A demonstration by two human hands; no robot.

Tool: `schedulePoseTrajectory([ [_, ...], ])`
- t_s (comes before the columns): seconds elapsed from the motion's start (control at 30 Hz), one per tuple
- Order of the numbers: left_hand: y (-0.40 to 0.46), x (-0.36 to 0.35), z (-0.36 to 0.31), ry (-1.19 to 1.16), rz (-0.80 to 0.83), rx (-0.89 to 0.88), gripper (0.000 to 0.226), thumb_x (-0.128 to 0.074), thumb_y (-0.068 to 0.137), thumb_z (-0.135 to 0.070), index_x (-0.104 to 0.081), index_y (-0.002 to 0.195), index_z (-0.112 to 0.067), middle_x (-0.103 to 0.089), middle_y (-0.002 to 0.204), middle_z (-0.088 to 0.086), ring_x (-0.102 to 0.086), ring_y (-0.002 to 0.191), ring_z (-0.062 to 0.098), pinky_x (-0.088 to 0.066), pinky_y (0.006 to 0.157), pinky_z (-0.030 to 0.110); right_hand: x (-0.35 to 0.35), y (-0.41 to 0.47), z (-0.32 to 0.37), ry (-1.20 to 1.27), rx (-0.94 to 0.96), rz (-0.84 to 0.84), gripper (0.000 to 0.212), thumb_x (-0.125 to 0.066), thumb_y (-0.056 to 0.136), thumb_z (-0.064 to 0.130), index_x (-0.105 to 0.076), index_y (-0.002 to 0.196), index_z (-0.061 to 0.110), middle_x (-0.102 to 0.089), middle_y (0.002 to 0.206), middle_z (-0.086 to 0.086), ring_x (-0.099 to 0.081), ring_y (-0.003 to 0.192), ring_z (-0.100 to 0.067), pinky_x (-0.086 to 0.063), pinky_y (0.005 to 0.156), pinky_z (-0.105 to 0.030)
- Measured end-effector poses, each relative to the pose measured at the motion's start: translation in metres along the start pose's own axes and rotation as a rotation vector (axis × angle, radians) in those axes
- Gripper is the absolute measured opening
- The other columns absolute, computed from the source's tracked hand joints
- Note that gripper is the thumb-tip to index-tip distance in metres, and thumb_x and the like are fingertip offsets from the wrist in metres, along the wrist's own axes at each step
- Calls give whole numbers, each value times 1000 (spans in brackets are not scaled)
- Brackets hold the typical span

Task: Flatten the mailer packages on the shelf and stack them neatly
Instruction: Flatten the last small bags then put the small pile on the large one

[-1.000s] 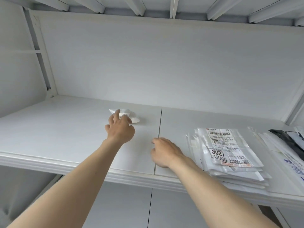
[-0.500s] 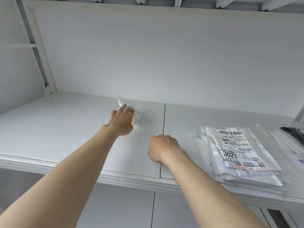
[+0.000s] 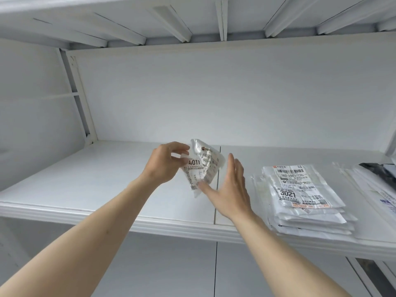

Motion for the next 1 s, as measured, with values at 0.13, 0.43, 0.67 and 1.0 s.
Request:
schedulePoseTrajectory([
  [0.13, -13, -7, -6, -148, 76, 55, 53, -66, 87, 2, -51, 133, -21, -69, 99, 0, -70, 78, 21, -58, 83, 48, 9, 2, 0, 460, -45, 79, 105, -71, 72, 66, -20, 154, 25, -29, 156, 5, -31, 141, -10, -29, 115, -35],
  [0.43, -26, -10, 2, -224, 7, 111, 42, -60, 93, -1, -55, 128, -23, -70, 95, -2, -65, 77, 14, -51, 64, 25, 33, 1, -20, 523, -146, -82, 25, -69, 89, 26, -63, 73, 8, -58, 63, 0, -52, 62, -15, -42, 62, -29],
  [0.67, -36, -25, 48, -140, -234, 278, 39, -49, 94, 2, -57, 128, -16, -60, 108, 3, -58, 85, 18, -46, 62, 24, 29, -7, -17, 249, -220, -50, 22, -52, 88, 24, -43, 70, 15, -56, 72, -2, -63, 73, -32, -47, 61, -35],
  [1.0, -56, -119, 38, 553, 400, -44, 62, -27, 103, -37, -3, 157, -19, 6, 164, 1, 9, 151, 23, -5, 121, 45, -18, 17, -6, -394, 143, 196, 30, -32, 100, 27, -52, 118, 13, -51, 129, -1, -35, 131, -23, -35, 103, -36],
])
Point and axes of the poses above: each hand's wrist, its own y-axis towards the middle knuckle, its own x-axis out of the back of the hand, z = x × y, the point moved 6 cm from there along y, towards the middle knuckle
